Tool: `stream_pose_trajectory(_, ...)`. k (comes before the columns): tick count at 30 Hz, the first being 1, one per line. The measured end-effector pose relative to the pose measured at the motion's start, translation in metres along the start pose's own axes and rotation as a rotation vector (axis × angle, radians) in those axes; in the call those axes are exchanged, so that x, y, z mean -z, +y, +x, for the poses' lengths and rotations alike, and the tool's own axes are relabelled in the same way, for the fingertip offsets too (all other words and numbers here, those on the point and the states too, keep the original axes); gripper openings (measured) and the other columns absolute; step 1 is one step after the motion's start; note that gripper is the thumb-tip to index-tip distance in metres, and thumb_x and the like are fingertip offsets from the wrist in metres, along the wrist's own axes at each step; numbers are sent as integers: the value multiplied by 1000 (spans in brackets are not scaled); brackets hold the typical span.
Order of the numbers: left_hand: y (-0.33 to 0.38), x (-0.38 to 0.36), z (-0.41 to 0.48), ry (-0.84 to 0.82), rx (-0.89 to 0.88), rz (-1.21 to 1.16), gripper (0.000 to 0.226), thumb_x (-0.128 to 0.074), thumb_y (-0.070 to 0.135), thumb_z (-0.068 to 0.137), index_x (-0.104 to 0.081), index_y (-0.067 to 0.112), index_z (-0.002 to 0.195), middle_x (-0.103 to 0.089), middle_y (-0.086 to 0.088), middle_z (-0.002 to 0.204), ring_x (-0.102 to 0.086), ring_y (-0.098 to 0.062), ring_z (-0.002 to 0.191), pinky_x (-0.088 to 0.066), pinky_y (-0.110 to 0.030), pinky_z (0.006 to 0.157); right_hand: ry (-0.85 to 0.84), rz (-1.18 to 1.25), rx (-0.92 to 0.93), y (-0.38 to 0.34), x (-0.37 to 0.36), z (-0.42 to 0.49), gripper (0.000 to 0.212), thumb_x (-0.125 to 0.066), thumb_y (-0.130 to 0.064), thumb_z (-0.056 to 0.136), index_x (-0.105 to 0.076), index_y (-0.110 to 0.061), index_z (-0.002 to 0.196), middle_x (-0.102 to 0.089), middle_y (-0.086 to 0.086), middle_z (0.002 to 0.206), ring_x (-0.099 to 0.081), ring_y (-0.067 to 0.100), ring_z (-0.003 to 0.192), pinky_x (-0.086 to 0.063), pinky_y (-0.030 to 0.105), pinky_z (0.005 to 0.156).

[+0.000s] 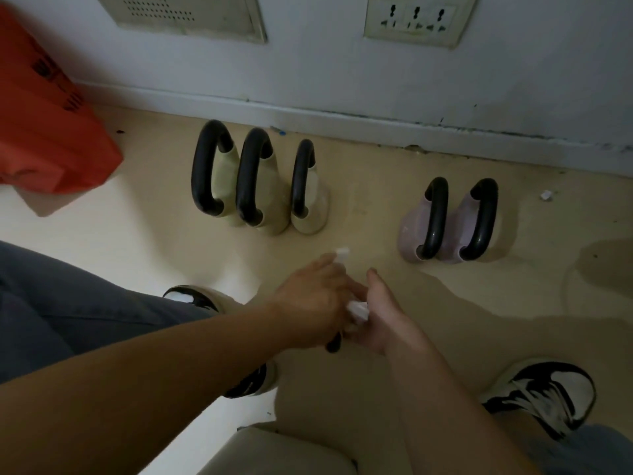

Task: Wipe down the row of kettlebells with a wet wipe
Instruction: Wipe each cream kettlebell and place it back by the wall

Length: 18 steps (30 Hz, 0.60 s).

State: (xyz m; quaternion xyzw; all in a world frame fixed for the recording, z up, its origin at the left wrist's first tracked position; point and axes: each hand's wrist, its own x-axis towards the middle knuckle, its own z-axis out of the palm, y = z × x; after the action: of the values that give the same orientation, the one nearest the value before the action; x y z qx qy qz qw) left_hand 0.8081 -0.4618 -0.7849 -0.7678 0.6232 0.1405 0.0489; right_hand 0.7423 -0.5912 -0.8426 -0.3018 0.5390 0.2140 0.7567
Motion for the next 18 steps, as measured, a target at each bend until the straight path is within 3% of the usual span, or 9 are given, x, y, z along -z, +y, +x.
stream_pose_trajectory(2, 16, 12, 14, -91, 248, 13, 50, -47, 39, 93, -57, 17, 136, -53, -5, 142, -27, -27, 144, 4, -44, 123, 23, -54, 24, 7, 1, 1, 70, -22, -71, 101, -69, -27, 131, -79, 10, 111, -70, 29, 107, -51, 36, 90)
stream_pose_trajectory(3, 31, 12, 14, -160, 269, 73, 53, -47, 38, 94, -53, 13, 140, -48, -9, 147, -19, -29, 148, 15, -48, 120, 34, -50, 34, 9, 0, -1, 67, -25, -69, 101, -67, -27, 134, -78, 10, 116, -71, 29, 107, -53, 36, 90)
stream_pose_trajectory(5, 63, 4, -4, -299, 187, 188, 55, -50, 34, 94, -49, 6, 142, -42, -17, 151, -15, -36, 149, 35, -51, 106, 62, -55, 60, 11, 0, -8, 57, -36, -62, 103, -71, -23, 127, -77, 10, 114, -72, 28, 101, -56, 32, 80)
stream_pose_trajectory(7, 81, -12, -36, -401, 3, 270, 49, -51, 30, 92, -60, 3, 131, -55, -19, 140, -23, -40, 146, 37, -52, 104, 58, -150, 59, 14, -1, -10, 46, -46, -56, 102, -74, -20, 108, -76, 7, 96, -71, 25, 90, -54, 31, 74)
stream_pose_trajectory(9, 74, -16, -50, -336, -96, 258, 38, -53, 27, 90, -71, 8, 117, -65, -12, 127, -31, -36, 143, 30, -51, 110, 71, -240, 82, 19, -5, -12, 50, -52, -58, 98, -72, -14, 109, -73, 7, 88, -70, 22, 77, -54, 28, 67)
stream_pose_trajectory(11, 51, -16, -41, -130, -43, 238, 38, -57, 27, 90, -66, 11, 124, -60, -10, 134, -33, -32, 142, 12, -52, 120, 75, -273, 113, 21, -9, -12, 52, -49, -56, 99, -75, -11, 107, -76, 7, 82, -72, 19, 70, -55, 25, 62)
stream_pose_trajectory(13, 33, -9, -27, 57, 62, 125, 47, -61, 30, 89, -61, 14, 133, -53, -7, 142, -34, -27, 141, -8, -47, 124, 80, -219, 156, 22, -8, -13, 51, -45, -54, 102, -76, -15, 113, -79, 8, 95, -74, 22, 84, -58, 31, 74)
stream_pose_trajectory(15, 40, -9, -26, 157, 179, -126, 52, -62, 29, 88, -57, 16, 138, -46, -4, 150, -31, -22, 144, -17, -42, 123, 82, -157, 164, 24, -4, -21, 50, -41, -54, 104, -73, -17, 116, -78, 9, 100, -72, 23, 87, -56, 33, 73)
stream_pose_trajectory(18, 79, -37, -57, 139, 149, -368, 32, -58, 23, 92, -64, 18, 123, -56, -1, 134, -44, -18, 132, -42, -34, 109, 57, -102, 104, 27, -4, -30, 48, -43, -58, 104, -69, -21, 119, -73, 12, 114, -69, 28, 101, -56, 37, 74)
